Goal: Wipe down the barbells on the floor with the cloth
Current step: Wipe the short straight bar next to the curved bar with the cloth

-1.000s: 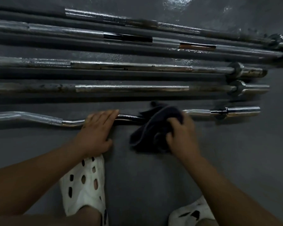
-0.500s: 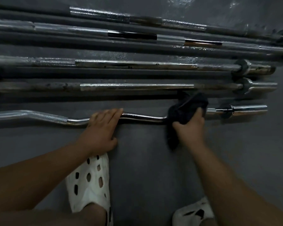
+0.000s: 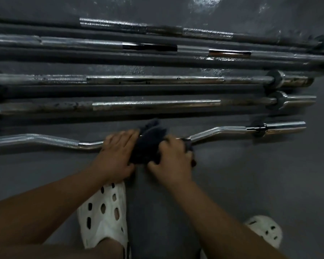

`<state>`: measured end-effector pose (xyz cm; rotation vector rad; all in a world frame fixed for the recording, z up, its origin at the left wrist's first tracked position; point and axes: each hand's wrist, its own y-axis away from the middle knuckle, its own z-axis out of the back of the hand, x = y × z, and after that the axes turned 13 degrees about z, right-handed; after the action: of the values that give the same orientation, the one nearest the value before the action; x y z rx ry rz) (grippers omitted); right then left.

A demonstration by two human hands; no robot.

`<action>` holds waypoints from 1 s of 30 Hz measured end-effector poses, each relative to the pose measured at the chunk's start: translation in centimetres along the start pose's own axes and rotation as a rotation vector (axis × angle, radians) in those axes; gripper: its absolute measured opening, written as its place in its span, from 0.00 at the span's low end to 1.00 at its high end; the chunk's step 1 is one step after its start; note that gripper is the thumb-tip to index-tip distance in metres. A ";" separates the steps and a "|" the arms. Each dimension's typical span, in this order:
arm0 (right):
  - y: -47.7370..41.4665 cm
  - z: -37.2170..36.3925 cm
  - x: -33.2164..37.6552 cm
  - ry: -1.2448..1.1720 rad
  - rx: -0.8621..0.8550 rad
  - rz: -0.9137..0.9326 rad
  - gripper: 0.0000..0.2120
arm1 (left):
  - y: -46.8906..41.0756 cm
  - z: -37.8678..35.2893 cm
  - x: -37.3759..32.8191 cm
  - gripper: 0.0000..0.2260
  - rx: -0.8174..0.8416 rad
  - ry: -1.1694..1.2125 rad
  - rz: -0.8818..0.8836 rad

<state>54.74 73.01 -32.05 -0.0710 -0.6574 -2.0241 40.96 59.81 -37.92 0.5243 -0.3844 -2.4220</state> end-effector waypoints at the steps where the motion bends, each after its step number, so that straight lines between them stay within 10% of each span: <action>1: 0.0 -0.1 1.3 0.000 0.024 0.137 0.24 | 0.0 -0.1 0.1 0.43 -0.014 0.009 -0.010; 6: -0.7 2.7 -5.9 -0.241 -0.113 -0.073 0.48 | 0.0 -0.4 0.3 0.46 -0.018 0.021 -0.016; 9: 0.5 2.4 -7.5 0.079 -0.053 -0.387 0.41 | 0.0 0.2 0.0 0.47 0.002 0.018 -0.009; 15: -0.3 3.3 -5.4 0.087 0.045 0.164 0.35 | 0.1 0.2 0.1 0.48 0.032 0.013 0.012; 20: 0.2 2.3 -8.0 0.024 -0.187 -0.585 0.35 | 0.0 0.1 0.2 0.47 0.031 0.010 0.004; 26: -0.6 2.4 -3.8 -0.071 0.056 0.068 0.36 | 0.0 0.4 0.2 0.47 -0.009 -0.003 -0.013; 30: 0.4 3.0 -9.2 -0.041 -0.306 -0.523 0.32 | 0.1 0.1 0.3 0.46 -0.004 0.032 -0.012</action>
<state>59.25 81.56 -32.19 -0.1312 -0.4104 -2.6248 40.78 59.57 -37.84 0.5642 -0.3632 -2.4228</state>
